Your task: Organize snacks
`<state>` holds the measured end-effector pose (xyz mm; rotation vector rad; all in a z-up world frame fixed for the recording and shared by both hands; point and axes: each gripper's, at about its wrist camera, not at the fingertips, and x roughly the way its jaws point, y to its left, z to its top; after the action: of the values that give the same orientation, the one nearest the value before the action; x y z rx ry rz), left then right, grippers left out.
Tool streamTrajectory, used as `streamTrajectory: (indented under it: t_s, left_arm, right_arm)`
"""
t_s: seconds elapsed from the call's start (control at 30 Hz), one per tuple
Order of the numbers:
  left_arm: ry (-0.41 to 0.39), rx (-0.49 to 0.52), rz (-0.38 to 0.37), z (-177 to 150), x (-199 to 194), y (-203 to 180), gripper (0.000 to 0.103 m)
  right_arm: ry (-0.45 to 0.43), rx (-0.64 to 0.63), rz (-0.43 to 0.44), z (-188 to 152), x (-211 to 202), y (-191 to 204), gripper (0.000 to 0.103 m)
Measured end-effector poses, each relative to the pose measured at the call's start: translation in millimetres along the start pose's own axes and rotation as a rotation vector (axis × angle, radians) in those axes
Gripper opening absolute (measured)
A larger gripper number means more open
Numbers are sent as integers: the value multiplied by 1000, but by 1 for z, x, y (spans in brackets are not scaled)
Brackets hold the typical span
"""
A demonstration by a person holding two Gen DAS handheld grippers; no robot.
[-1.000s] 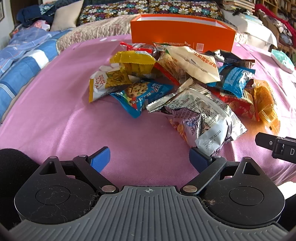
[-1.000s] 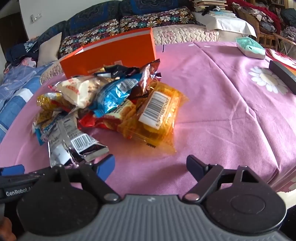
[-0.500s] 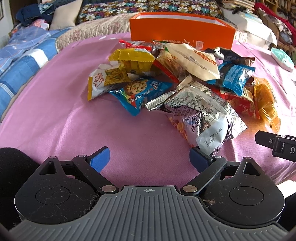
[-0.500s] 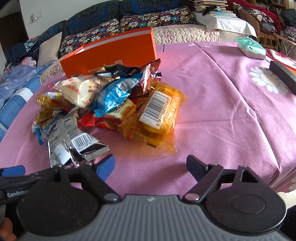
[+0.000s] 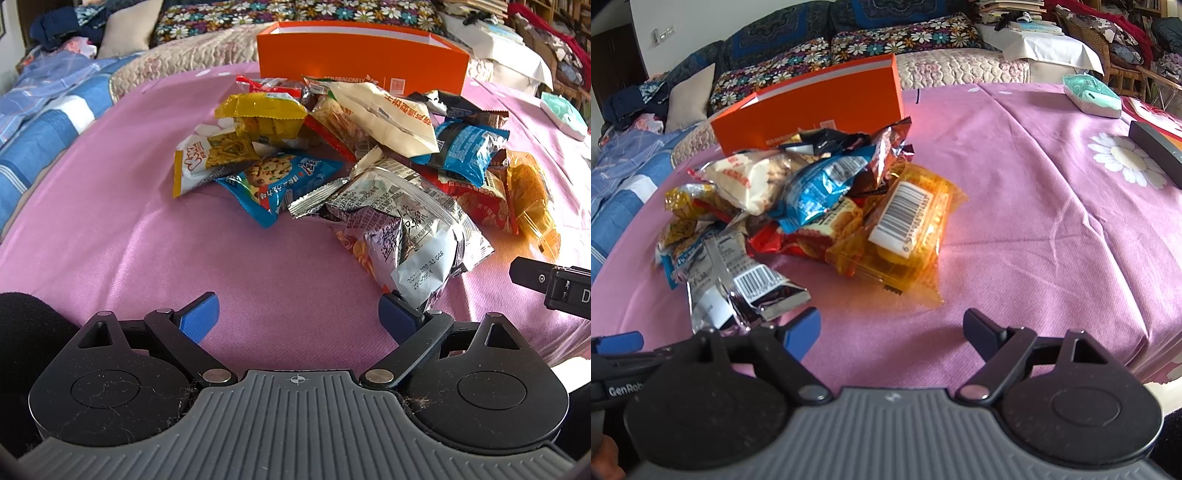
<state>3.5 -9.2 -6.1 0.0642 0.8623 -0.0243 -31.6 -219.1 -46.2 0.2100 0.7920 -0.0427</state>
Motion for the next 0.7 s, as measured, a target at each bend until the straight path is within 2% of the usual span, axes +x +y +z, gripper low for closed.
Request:
streamTrajectory:
  t_s: [0.33,0.7]
  left_arm:
    - [-9,5,0,0,2,-1,64]
    - [-42,35,35,0,2,-2,64]
  right_arm:
    - [1,0,0,0,1,0,85]
    - [0,1,1,0,0,0,85]
